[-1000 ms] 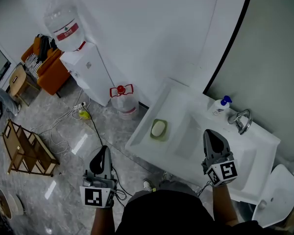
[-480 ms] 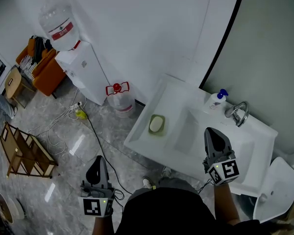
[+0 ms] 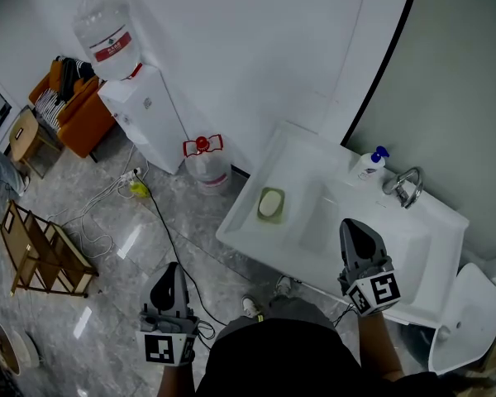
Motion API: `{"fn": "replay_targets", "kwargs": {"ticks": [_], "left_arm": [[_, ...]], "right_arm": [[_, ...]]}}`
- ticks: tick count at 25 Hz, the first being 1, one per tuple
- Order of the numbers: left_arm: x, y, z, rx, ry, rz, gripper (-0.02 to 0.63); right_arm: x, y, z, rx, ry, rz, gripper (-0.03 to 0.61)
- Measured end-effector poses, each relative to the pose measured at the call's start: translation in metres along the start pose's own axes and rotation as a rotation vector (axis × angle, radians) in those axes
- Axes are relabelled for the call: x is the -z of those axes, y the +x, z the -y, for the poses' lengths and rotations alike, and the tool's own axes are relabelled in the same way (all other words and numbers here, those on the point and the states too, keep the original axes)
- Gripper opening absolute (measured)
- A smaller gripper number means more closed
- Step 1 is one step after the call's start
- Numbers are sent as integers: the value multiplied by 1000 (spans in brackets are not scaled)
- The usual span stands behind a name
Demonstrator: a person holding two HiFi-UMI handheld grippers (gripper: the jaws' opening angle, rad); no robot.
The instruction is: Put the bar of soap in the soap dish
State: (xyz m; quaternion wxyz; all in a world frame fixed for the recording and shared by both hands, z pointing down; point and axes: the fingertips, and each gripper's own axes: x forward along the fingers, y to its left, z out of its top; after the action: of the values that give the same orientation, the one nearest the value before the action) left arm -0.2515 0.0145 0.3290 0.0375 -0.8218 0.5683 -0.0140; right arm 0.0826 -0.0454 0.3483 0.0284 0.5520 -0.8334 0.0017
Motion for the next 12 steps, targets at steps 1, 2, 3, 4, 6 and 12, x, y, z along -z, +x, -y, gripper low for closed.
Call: {"fn": "replay_targets", "kwargs": {"ticks": [1,2,3,4,6,12], "left_arm": [[0,-2,0,2,-4,1,20],[1,-4,-1,4,-8,3,21],[1,-5,-1,7,-9,4,21],[3,-7,-1,11,-10,3,20],[7,-8,-1,20,-11,-3,21],[8,-10,3,34,-34,11,20]], "right_arm": [[0,-2,-3,-1,0,-1,12],[1,-3,-6,-2,0,-4,12],[1,-5,-8,-2,0,-6,12],[2,-7,-11,-1,0,-9,12],[3,-11,-14,1,1,-13,12],[7,-21,-22,6,1,-24,12]]}}
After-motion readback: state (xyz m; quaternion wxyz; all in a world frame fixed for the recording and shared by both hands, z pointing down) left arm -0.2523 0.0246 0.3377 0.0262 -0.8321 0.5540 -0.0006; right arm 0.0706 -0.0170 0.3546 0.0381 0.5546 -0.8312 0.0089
